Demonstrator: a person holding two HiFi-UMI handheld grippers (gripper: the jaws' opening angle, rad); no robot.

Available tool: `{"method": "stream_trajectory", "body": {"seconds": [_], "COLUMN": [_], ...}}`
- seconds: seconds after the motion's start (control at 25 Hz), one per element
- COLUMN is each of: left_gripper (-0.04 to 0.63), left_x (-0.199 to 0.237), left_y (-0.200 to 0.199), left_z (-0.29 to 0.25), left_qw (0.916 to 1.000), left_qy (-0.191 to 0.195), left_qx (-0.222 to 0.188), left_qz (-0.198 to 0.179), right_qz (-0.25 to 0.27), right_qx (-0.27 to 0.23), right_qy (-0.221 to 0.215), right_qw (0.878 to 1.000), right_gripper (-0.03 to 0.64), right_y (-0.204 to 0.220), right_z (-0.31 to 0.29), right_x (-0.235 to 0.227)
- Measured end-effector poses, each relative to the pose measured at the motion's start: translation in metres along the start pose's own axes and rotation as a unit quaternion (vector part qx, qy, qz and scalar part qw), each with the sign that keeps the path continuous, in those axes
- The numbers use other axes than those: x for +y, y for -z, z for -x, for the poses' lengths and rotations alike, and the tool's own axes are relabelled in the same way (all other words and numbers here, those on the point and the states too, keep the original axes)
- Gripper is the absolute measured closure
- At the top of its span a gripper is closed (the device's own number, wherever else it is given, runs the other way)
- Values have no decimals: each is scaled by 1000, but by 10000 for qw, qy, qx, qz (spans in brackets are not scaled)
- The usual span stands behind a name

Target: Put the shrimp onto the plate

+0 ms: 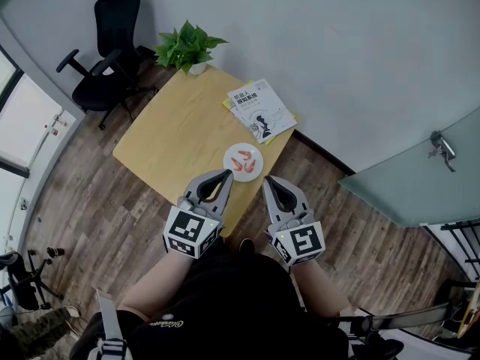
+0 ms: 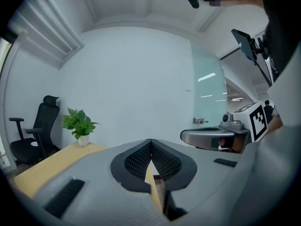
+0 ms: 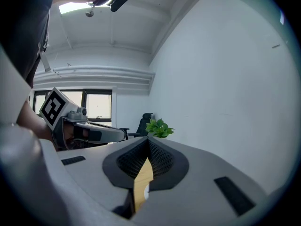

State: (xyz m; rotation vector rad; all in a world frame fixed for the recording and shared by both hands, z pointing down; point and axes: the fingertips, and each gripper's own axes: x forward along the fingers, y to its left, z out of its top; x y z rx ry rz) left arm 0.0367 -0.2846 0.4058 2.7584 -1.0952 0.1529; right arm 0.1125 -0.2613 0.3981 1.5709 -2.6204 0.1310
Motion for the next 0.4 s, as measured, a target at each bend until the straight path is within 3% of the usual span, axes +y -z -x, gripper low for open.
{"method": "stream_trajectory", "body": {"seconds": [0.4], "left_gripper": [591], "left_x": [-2], "left_y": [0], "left_z": [-2], "left_qw": [10000], "left_qy": [25], "left_qx": [-2], "left_qz": [5], "right_qz": [16], "right_qx": [3], "right_qy": [4], "right_qw": [10000], "right_gripper": [615], "right_y": [0], "right_z": [2], "right_x": [-1]}}
